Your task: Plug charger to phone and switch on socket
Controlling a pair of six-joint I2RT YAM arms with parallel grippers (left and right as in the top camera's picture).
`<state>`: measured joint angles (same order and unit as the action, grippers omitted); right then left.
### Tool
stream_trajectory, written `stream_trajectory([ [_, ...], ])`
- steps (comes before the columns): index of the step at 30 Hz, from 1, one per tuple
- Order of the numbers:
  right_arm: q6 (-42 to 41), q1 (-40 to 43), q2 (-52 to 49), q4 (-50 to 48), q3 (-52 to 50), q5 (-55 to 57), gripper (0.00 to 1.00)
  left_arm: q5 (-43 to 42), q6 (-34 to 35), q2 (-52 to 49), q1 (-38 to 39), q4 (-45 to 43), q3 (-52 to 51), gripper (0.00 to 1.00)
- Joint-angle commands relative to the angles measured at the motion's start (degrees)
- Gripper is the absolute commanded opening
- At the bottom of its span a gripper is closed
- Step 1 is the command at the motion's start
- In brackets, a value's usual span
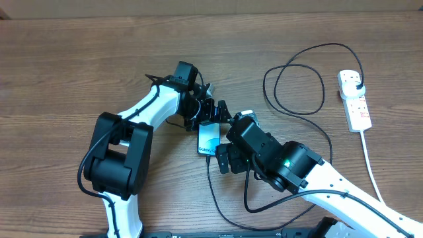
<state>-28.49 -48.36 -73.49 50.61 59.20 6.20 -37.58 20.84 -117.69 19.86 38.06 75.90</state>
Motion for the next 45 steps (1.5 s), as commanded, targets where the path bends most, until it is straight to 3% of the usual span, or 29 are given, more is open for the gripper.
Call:
stream_trajectory([
  [1, -0.2, 0.2, 0.3, -0.2, 1.1, 0.1, 1.00, 12.9, -2.9, -5.8, 1.1, -0.3, -3.1, 1.00],
  [14, -0.2, 0.2, 0.3, -0.2, 1.1, 0.1, 1.00, 9.4, -9.7, -5.8, 2.7, -3.2, -3.1, 1.00],
  [21, -0.2, 0.2, 0.3, 0.1, 1.1, 0.1, 1.00, 14.1, -1.1, -5.8, 2.6, -2.6, -3.1, 1.00],
  [37, -0.2, 0.2, 0.3, 0.0, 1.1, 0.1, 1.00, 17.2, 2.5, -5.8, 2.6, -1.2, -3.1, 1.00],
  [42, -0.2, 0.2, 0.3, 0.0, 1.1, 0.1, 1.00, 14.9, -6.2, -5.8, 2.8, -1.0, -3.1, 1.00],
  [45, -0.2, 0.2, 0.3, 0.0, 1.1, 0.1, 1.00, 19.8, -7.7, -5.8, 3.3, 0.5, -3.3, 1.00],
])
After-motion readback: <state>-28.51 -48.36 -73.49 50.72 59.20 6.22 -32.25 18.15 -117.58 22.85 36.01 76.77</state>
